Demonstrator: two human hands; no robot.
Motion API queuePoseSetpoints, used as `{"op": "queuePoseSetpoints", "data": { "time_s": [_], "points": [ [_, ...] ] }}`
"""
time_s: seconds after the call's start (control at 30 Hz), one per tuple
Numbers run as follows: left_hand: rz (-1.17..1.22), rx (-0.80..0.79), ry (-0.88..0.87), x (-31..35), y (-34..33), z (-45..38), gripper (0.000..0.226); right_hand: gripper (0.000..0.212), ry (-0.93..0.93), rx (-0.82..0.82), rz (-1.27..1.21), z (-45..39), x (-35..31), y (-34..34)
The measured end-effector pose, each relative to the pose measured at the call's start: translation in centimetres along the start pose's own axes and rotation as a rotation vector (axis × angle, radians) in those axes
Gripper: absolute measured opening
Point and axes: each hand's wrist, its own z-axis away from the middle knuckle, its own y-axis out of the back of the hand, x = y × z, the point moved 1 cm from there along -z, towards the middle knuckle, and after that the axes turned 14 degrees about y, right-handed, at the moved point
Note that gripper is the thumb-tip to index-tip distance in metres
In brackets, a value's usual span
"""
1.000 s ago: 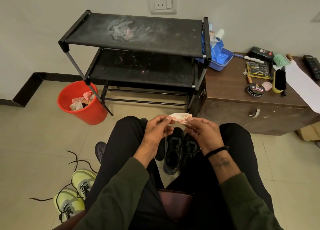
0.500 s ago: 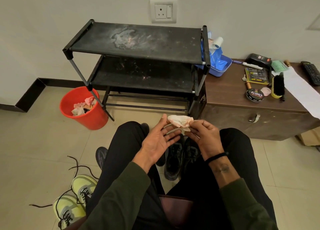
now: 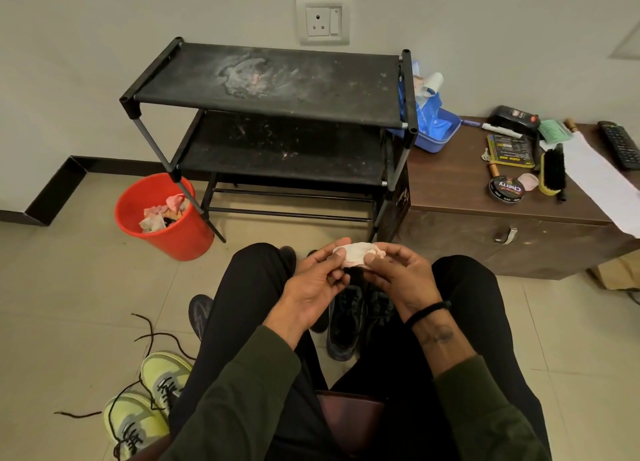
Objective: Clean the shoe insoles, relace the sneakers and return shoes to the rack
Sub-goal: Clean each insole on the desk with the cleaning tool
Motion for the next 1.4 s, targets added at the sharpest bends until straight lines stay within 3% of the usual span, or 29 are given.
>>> {"op": "queuePoseSetpoints", "data": {
  "time_s": [0.2, 0.3, 0.4, 0.5, 0.63, 0.73, 0.9, 1.03, 1.17, 1.4],
  "points": [
    [0.143, -0.047, 0.066, 0.1, -0.2, 0.2, 0.042, 0.032, -0.208, 0.003, -0.178, -0.5, 1.3, 0.0],
    [-0.034, 0.034, 0.087, -0.2, 0.2, 0.4, 0.051, 0.028, -0.143, 0.02, -0.222, -0.5, 1.1, 0.1],
    [-0.229, 0.103, 0.091, -1.1, -0.1, 0.4, 0.042, 0.023, -0.058, 0.045, -0.15, -0.5, 1.0, 0.3],
    [-0.225, 0.124, 0.008, -1.4, -0.6, 0.0, 0.034, 0.025, 0.007, 0.024, 0.028, -0.2, 0.9, 0.0],
    [-0.237, 0.179, -0.047, -1.2, 0.0, -0.5, 0.025, 0.031, -0.008, 0.002, -0.008, 0.1, 0.9, -0.3],
    [-0.126, 0.195, -0.041, -0.9, 0.1, -0.5, 0.025, 0.025, -0.049, 0.033, -0.041, -0.2, 1.2, -0.2],
    [0.26, 0.152, 0.095, 0.0, 0.4, -0.3, 0.028, 0.017, -0.133, 0.088, -0.052, -0.6, 1.2, 0.0],
    [0.235, 0.113, 0.138, 0.2, 0.6, -0.2, 0.036, 0.016, -0.127, 0.147, -0.117, -0.9, 1.1, 0.4],
    [0.205, 0.05, 0.072, 0.5, 0.1, 0.2, 0.041, 0.019, -0.112, 0.186, -0.219, -1.2, 0.8, 0.6],
    [0.317, -0.052, 0.088, 1.3, 0.1, 0.6, 0.053, 0.023, -0.052, 0.237, -0.279, -1.5, 0.3, 0.4]
  ]
}}
